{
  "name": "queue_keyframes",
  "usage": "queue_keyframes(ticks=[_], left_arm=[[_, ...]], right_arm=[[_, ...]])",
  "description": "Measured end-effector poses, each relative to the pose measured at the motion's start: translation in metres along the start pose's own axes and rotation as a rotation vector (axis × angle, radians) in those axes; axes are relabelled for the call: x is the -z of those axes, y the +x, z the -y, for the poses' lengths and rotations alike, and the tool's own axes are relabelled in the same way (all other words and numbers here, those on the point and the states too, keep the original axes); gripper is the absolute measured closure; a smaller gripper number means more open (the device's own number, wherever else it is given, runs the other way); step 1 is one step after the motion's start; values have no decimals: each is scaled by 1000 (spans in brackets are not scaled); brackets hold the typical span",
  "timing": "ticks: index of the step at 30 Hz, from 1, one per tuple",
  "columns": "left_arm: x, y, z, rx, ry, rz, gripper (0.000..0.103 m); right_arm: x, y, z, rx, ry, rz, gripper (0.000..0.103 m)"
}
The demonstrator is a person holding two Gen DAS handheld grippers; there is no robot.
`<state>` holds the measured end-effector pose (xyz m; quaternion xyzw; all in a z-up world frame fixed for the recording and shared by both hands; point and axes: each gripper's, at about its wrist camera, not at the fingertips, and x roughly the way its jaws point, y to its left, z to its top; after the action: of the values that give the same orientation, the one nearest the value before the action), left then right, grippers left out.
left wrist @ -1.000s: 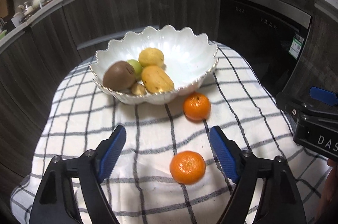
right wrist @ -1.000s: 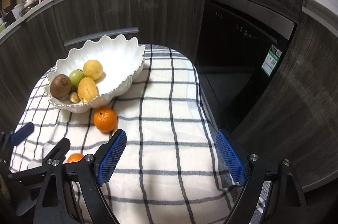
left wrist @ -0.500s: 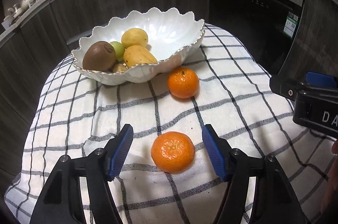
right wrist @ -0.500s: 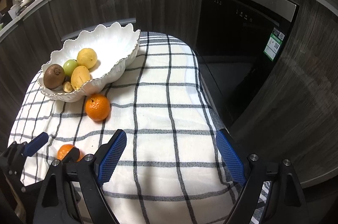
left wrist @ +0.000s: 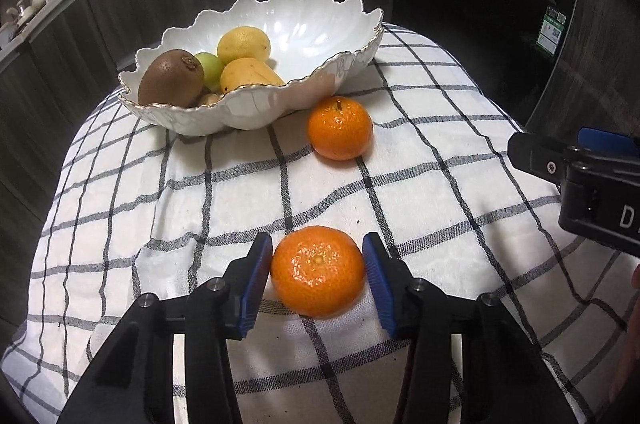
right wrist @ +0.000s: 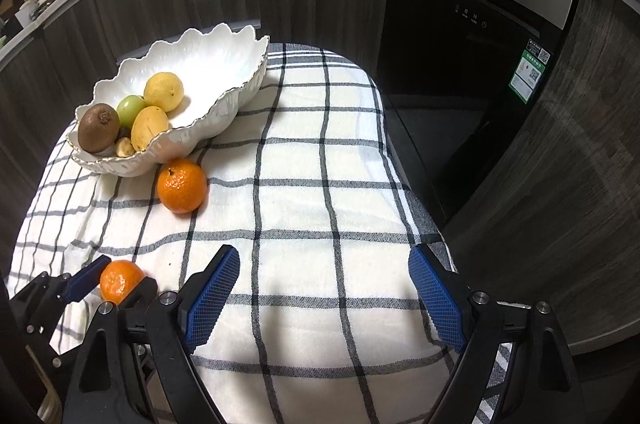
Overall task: Organize fruits
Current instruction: 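Close left tool on its mandarin while right tool grasps the other mandarin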
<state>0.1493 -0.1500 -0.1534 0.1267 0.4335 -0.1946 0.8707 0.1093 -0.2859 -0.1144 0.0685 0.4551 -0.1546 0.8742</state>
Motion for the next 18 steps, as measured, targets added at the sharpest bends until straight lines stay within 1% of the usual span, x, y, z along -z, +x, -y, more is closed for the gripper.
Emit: queue_keyframes(ticks=[4, 9, 12, 18], left_arm=[[-2, -3, -2, -1, -12, 7, 58], [-9, -18, -12, -22, -32, 53, 58], [-14, -26, -26, -39, -62, 79, 58], [-22, -38, -63, -112, -111, 124, 58]], right_arm=[[0, -1, 0, 3, 2, 1, 16], [-5, -7, -4, 1, -8, 14, 16], [-11, -9, -11, -3, -33, 15, 16], [-25, -9, -41, -3, -114, 34, 16]])
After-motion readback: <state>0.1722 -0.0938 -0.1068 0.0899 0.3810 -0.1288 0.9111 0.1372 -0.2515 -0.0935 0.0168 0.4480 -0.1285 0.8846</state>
